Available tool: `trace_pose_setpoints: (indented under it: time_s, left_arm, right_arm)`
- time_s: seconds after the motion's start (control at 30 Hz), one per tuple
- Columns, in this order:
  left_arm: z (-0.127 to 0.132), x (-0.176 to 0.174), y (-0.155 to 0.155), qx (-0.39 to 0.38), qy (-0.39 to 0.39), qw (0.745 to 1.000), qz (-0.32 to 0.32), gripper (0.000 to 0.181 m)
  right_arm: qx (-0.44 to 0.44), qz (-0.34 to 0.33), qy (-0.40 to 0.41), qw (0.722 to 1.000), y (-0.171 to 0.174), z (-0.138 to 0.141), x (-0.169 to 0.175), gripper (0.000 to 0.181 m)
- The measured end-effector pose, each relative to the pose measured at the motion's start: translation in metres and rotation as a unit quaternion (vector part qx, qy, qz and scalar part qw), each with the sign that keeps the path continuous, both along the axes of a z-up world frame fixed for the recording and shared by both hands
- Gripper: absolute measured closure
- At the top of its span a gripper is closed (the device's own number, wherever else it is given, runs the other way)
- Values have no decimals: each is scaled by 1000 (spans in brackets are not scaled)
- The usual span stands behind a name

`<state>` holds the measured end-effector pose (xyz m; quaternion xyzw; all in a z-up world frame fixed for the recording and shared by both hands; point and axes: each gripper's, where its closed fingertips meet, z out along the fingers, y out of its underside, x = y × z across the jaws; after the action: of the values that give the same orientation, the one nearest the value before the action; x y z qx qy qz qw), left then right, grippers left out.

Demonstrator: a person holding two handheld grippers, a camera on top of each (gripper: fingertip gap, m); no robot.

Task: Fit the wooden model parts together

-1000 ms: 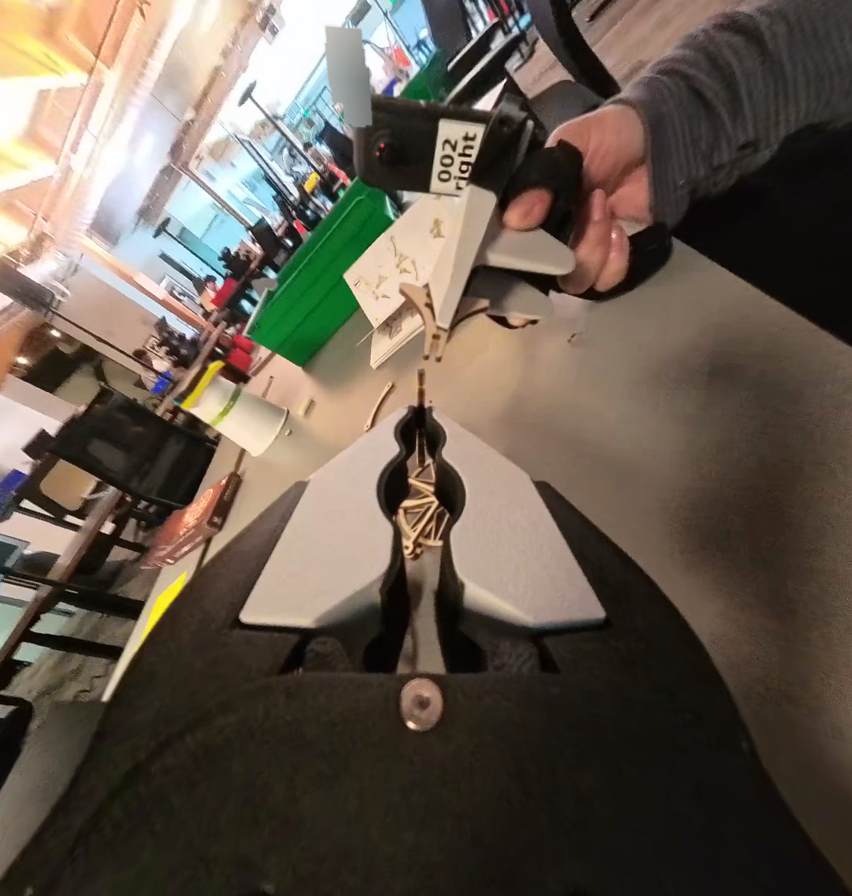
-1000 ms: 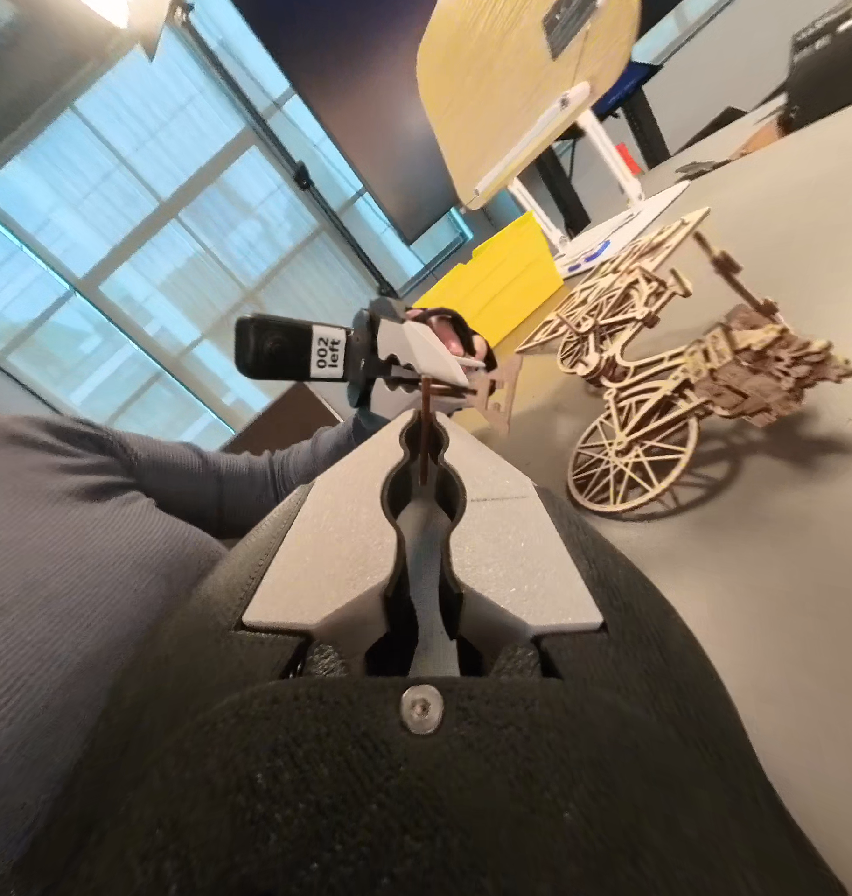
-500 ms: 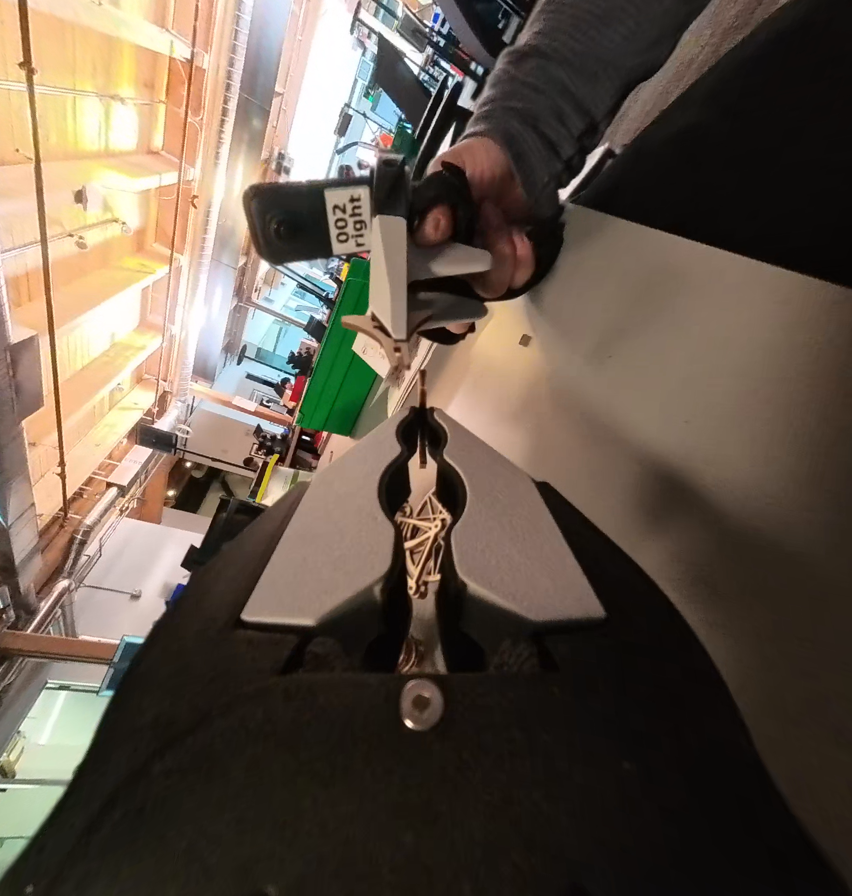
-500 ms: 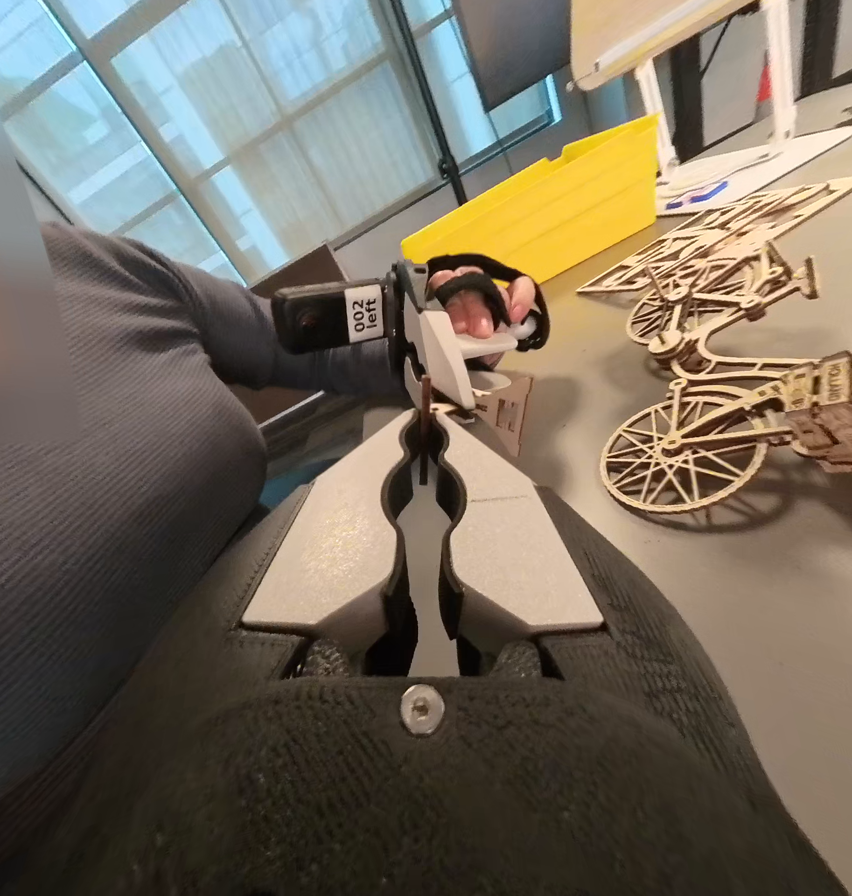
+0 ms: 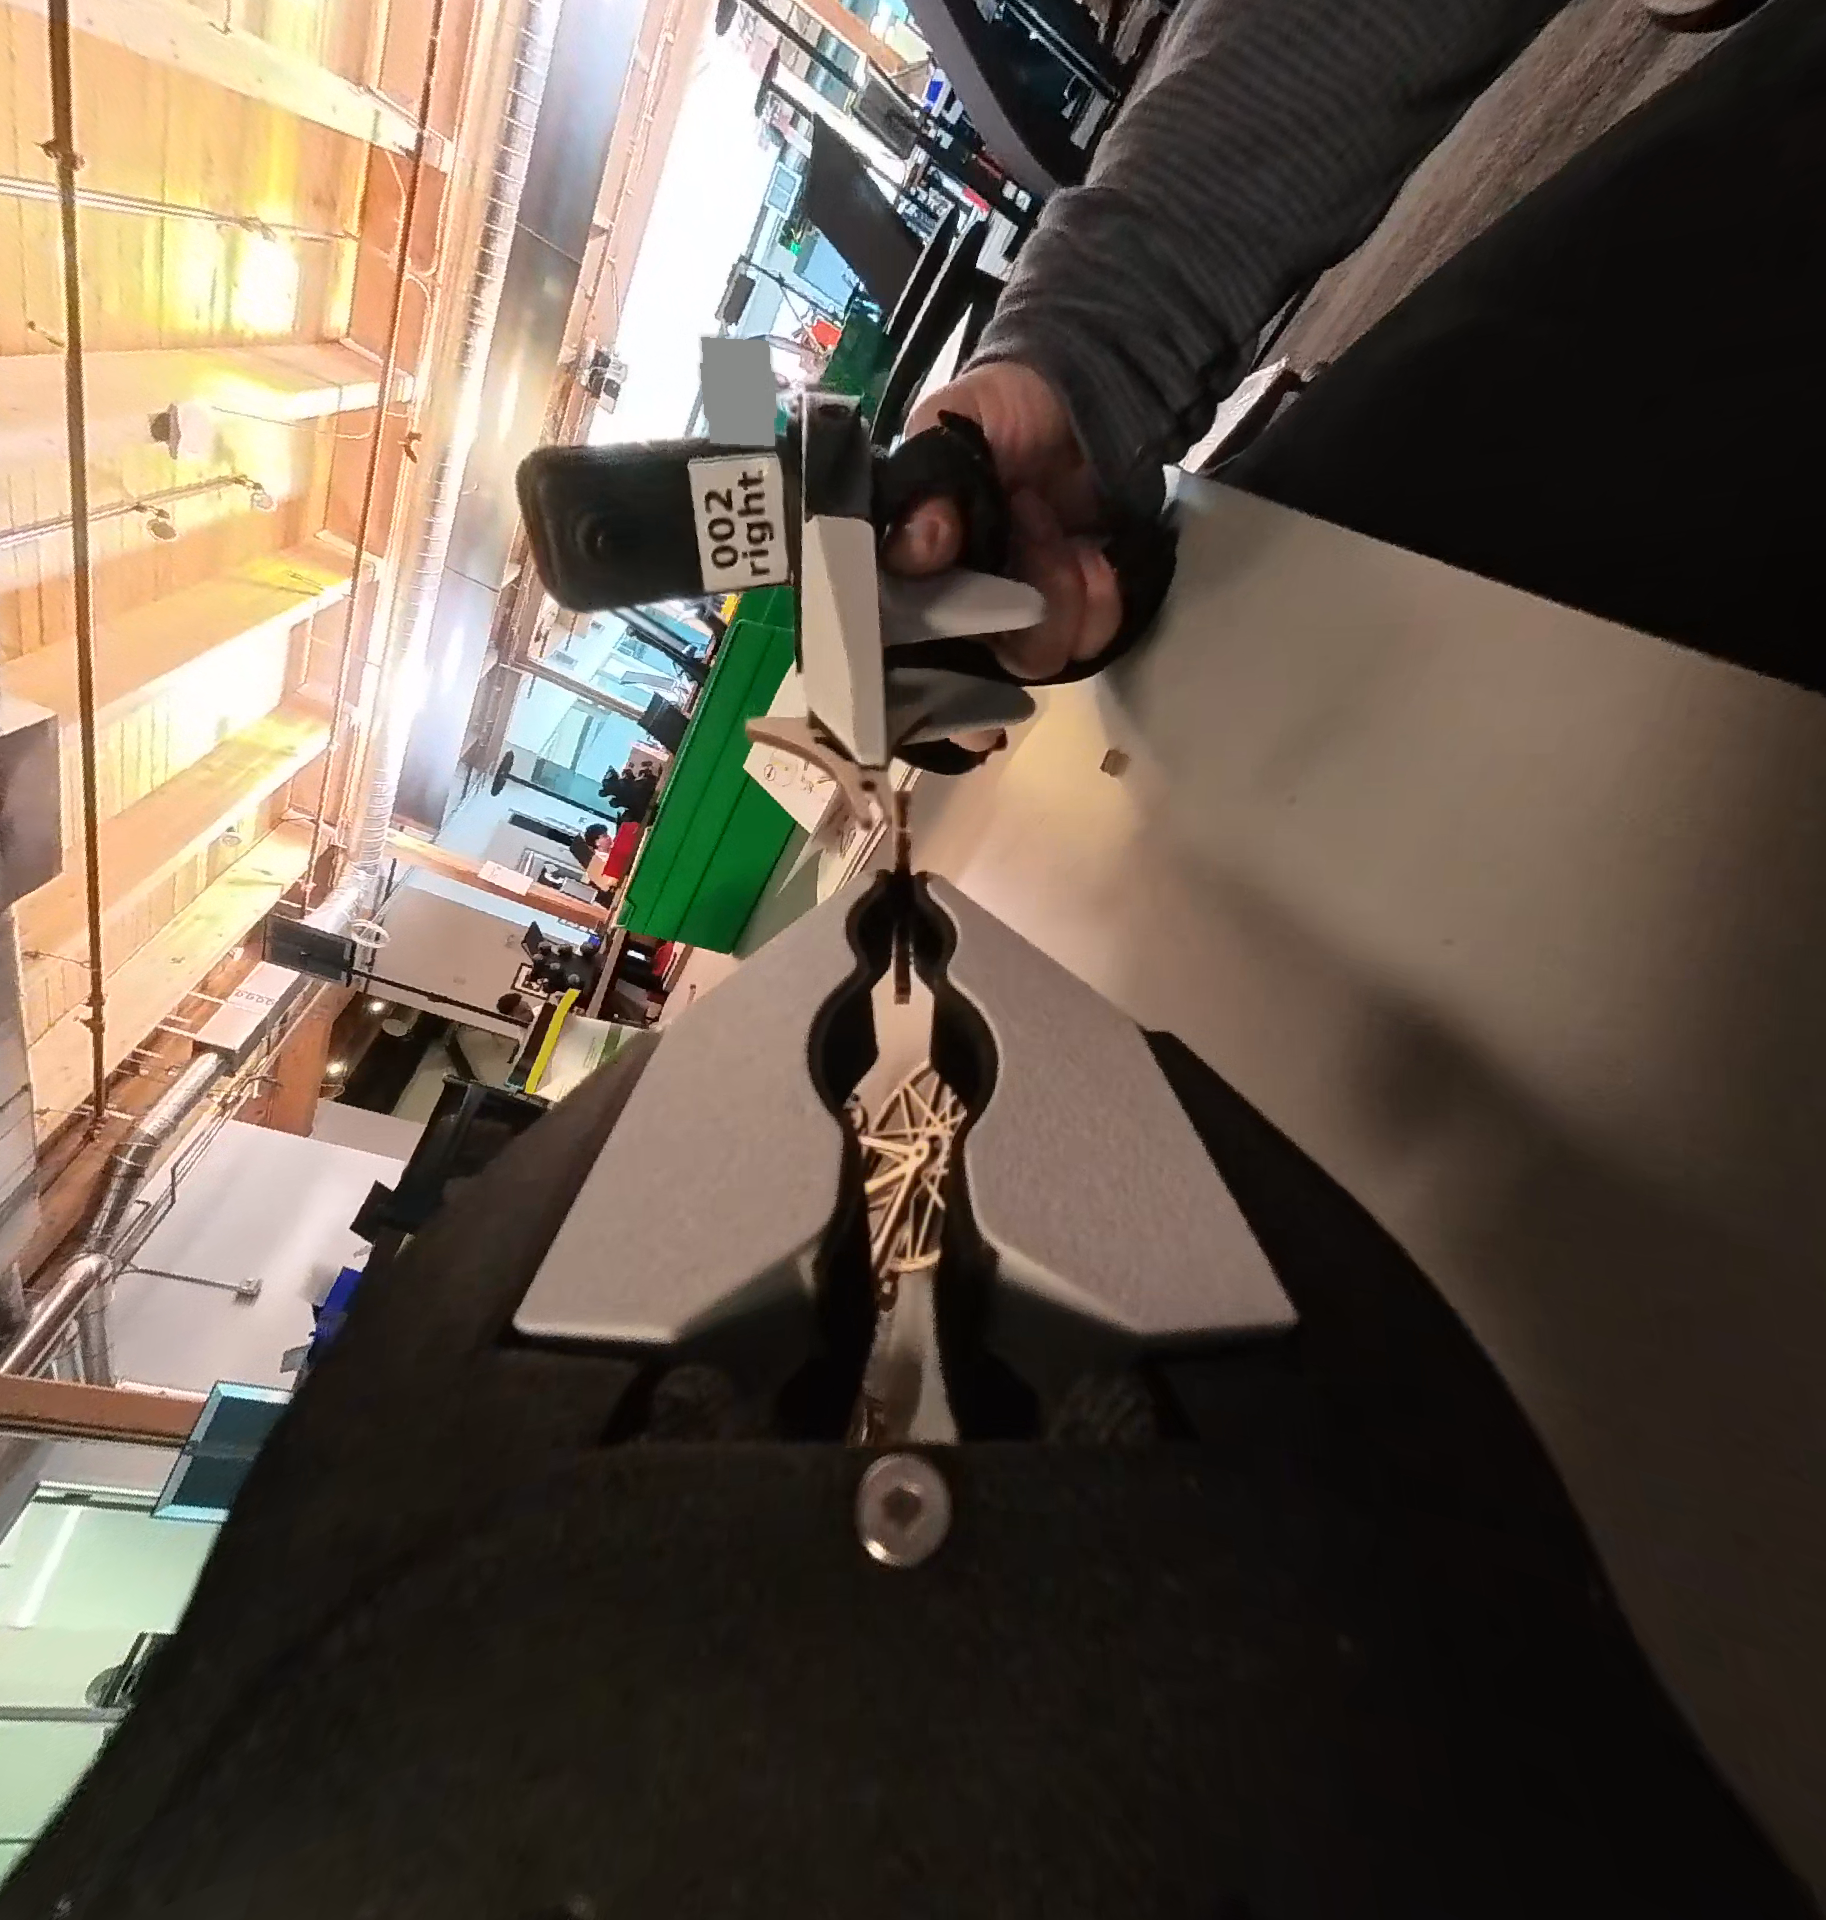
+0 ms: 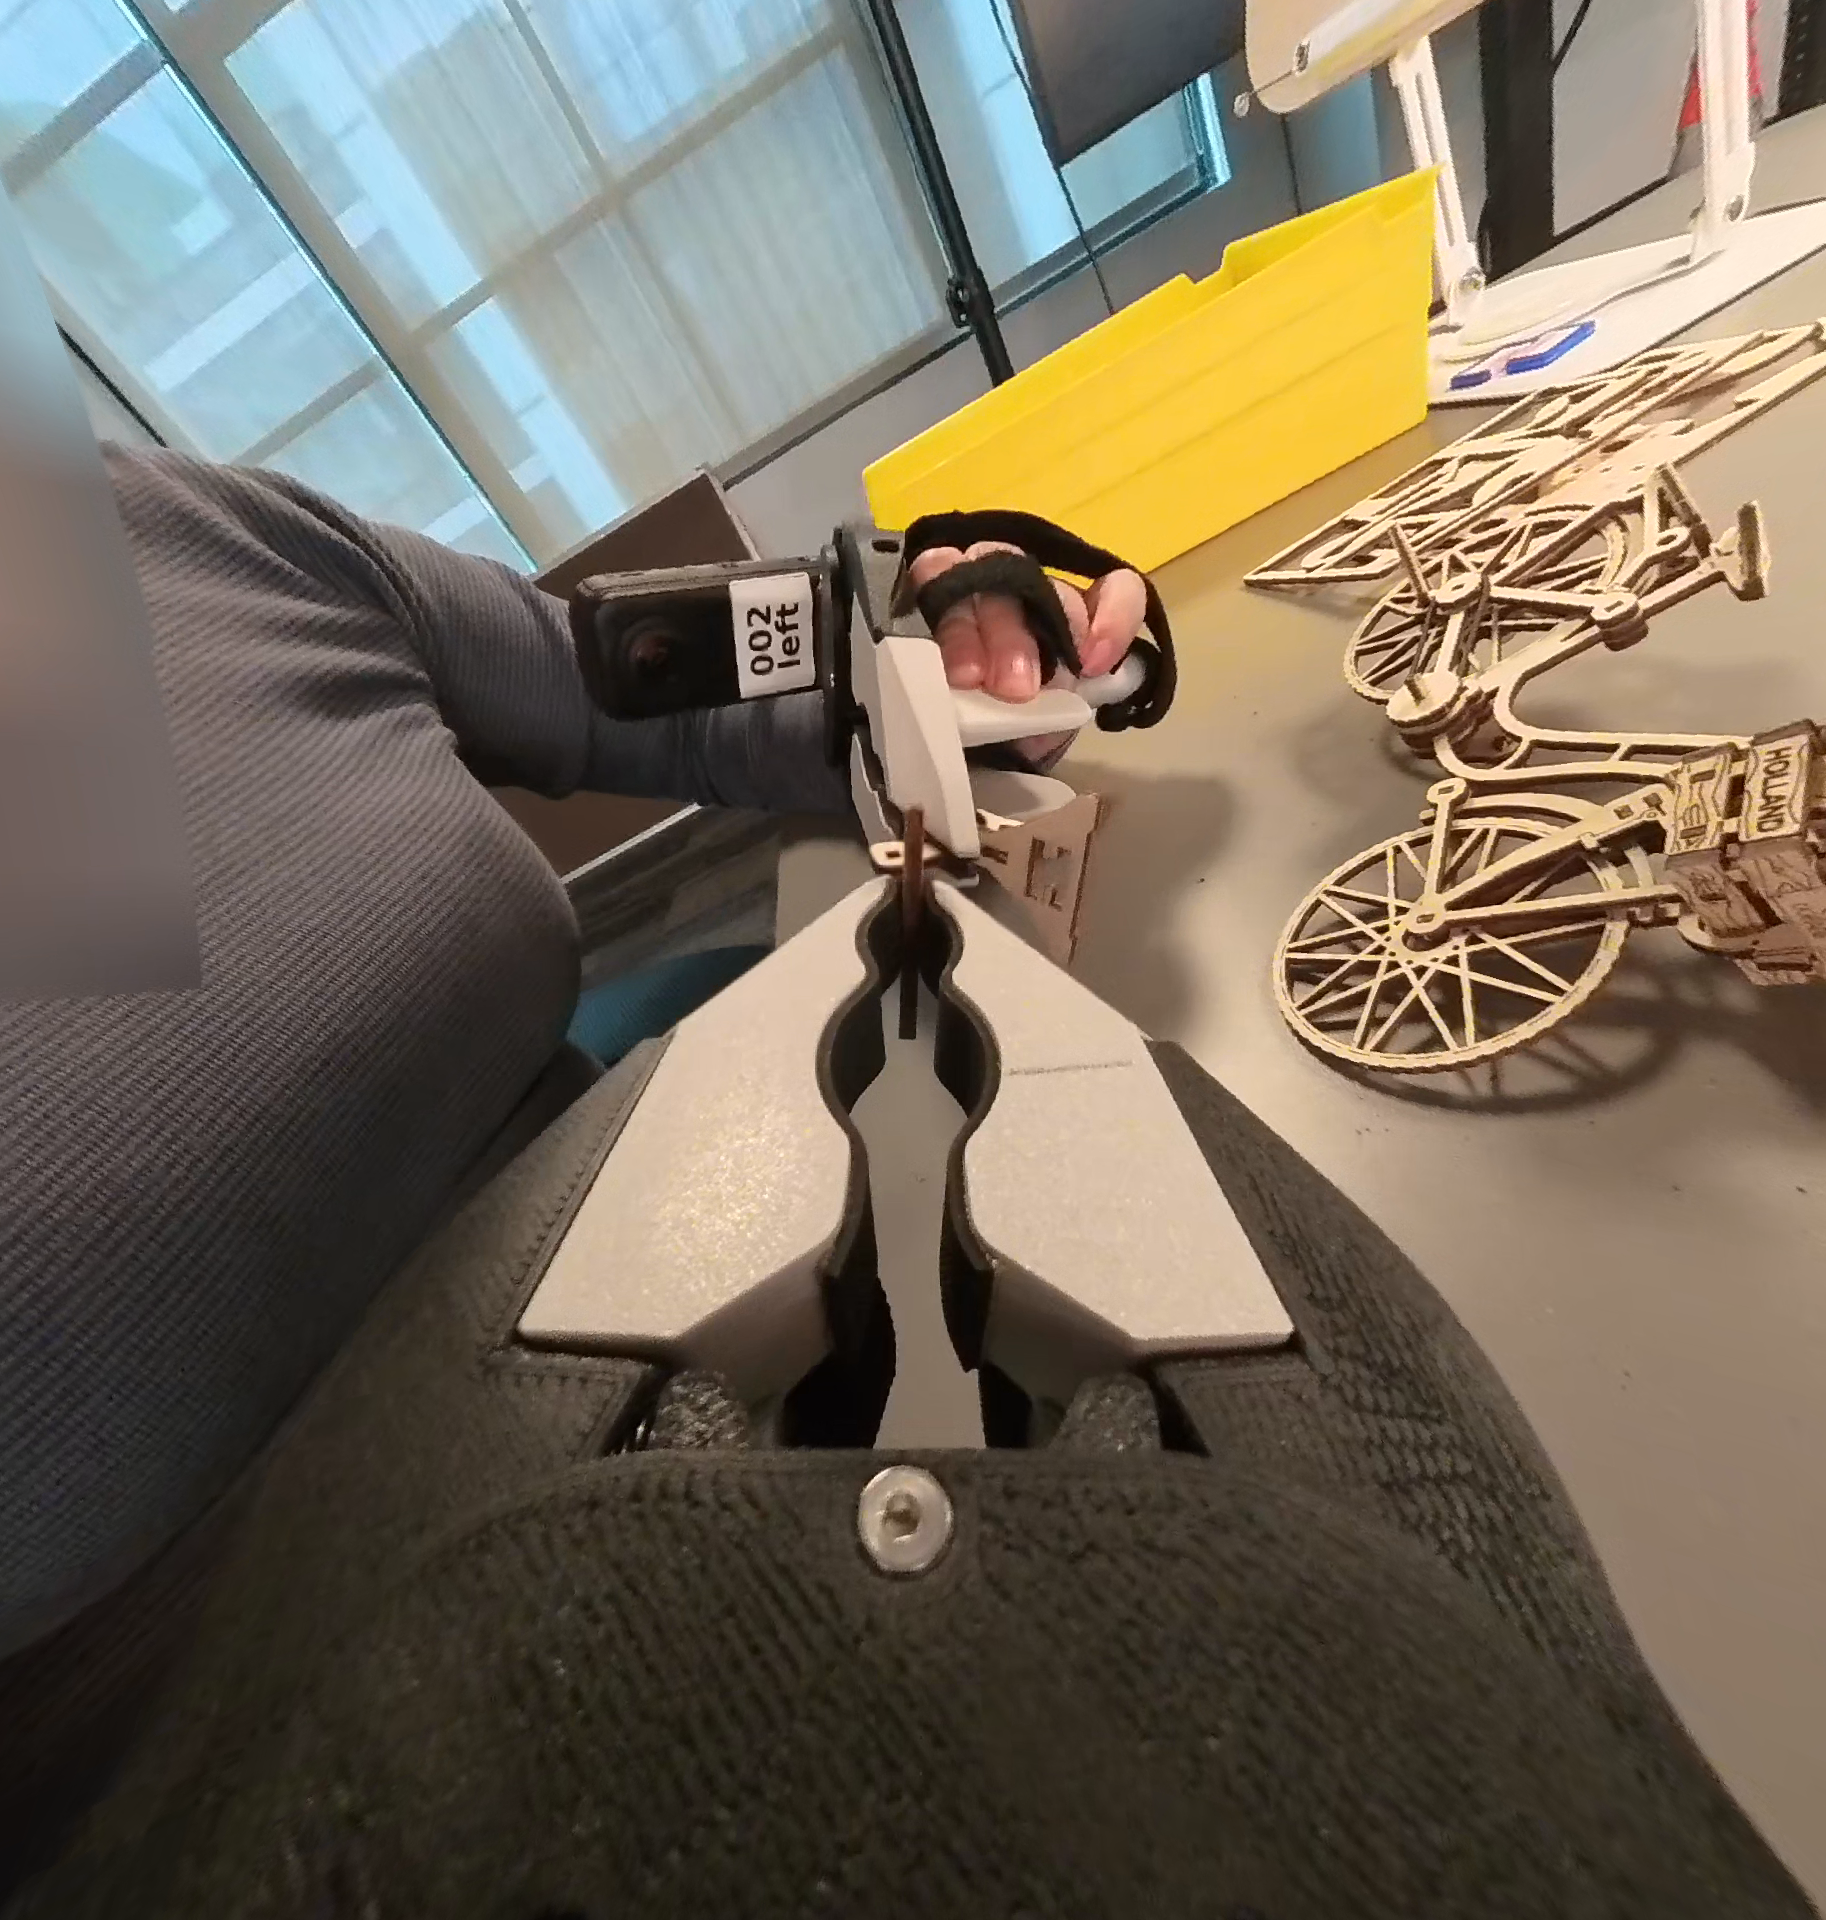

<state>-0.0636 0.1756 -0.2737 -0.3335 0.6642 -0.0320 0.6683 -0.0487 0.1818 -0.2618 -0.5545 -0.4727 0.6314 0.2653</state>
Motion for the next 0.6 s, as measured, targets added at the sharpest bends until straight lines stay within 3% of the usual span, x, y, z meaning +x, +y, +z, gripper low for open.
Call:
trace_pose_setpoints:
  time_s: [0.6]
  left_arm:
    - [3, 4, -1, 5, -9, 1000, -2, 181]
  right_arm:
    - [-12, 23, 9, 1000, -5, 2, 1, 181]
